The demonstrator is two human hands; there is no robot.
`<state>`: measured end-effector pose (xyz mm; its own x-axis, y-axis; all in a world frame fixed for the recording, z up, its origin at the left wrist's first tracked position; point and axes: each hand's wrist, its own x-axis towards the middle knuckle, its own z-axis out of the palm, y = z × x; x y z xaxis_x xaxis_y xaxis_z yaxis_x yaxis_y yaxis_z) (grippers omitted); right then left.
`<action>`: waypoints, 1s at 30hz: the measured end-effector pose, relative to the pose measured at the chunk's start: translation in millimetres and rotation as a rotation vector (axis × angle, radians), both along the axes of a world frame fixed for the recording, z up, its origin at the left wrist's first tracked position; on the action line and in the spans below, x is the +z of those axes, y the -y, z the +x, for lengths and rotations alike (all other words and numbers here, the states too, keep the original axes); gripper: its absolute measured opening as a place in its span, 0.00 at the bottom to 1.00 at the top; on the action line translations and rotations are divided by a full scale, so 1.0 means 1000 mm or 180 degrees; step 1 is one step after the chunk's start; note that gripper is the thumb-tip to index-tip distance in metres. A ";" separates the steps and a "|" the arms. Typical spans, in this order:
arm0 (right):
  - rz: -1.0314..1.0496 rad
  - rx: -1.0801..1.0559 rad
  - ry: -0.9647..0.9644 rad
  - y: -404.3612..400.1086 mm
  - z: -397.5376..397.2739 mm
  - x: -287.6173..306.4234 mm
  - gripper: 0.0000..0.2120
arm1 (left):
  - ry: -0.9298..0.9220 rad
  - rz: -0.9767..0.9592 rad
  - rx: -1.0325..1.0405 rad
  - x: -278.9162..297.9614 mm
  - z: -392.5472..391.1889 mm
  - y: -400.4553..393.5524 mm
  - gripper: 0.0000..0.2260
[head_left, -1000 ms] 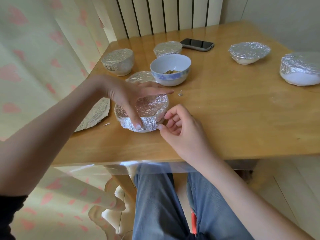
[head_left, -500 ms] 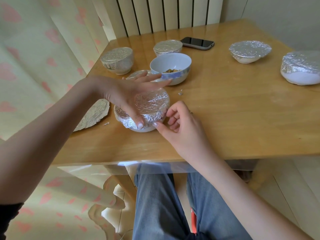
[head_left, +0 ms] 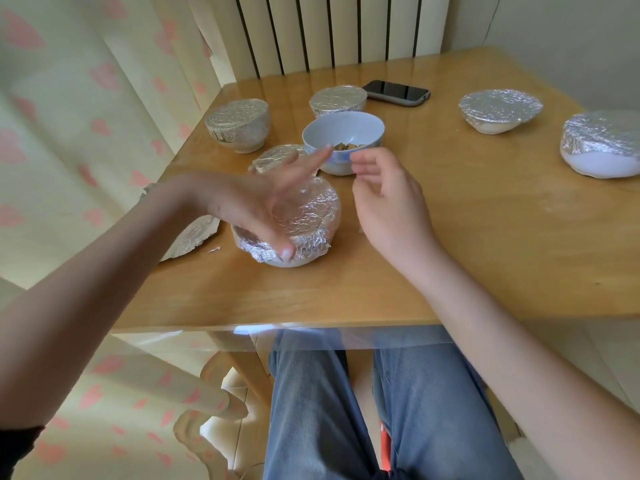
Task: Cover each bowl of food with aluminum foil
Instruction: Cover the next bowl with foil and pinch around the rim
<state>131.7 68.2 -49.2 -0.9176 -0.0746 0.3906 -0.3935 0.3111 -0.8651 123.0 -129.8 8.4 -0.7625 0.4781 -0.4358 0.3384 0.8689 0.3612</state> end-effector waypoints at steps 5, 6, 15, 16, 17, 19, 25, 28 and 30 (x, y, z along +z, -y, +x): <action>0.0350 0.0369 -0.0199 0.027 -0.037 0.013 0.15 | -0.1562 0.1697 0.1783 -0.033 0.015 0.013 0.30; 0.0522 0.0530 -0.0210 0.037 -0.043 0.010 0.14 | -0.1750 0.1934 0.2056 -0.042 0.017 0.009 0.23; 0.1111 0.0960 0.0412 0.057 -0.057 -0.003 0.12 | -0.1649 0.2154 0.2506 -0.063 0.014 0.002 0.22; 0.1147 0.0982 0.0424 0.058 -0.057 -0.002 0.12 | -0.1638 0.2112 0.2521 -0.062 0.015 0.000 0.24; 0.1155 0.0992 0.0452 0.058 -0.056 -0.001 0.13 | -0.1610 0.2082 0.2548 -0.061 0.016 0.000 0.25; 0.1150 0.1009 0.0544 0.058 -0.055 0.000 0.14 | -0.1549 0.2095 0.2554 -0.060 0.017 0.000 0.24; 0.0977 0.1113 0.0963 0.052 -0.048 0.011 0.14 | -0.1074 0.2309 0.2580 -0.054 0.013 0.003 0.24; 0.0515 0.0897 0.1163 0.039 -0.048 0.015 0.19 | -0.1163 0.2994 0.2898 -0.053 0.012 0.012 0.27; 0.0021 0.0531 0.1323 0.033 -0.039 0.011 0.19 | -0.1289 0.3300 0.3150 -0.059 0.021 0.012 0.26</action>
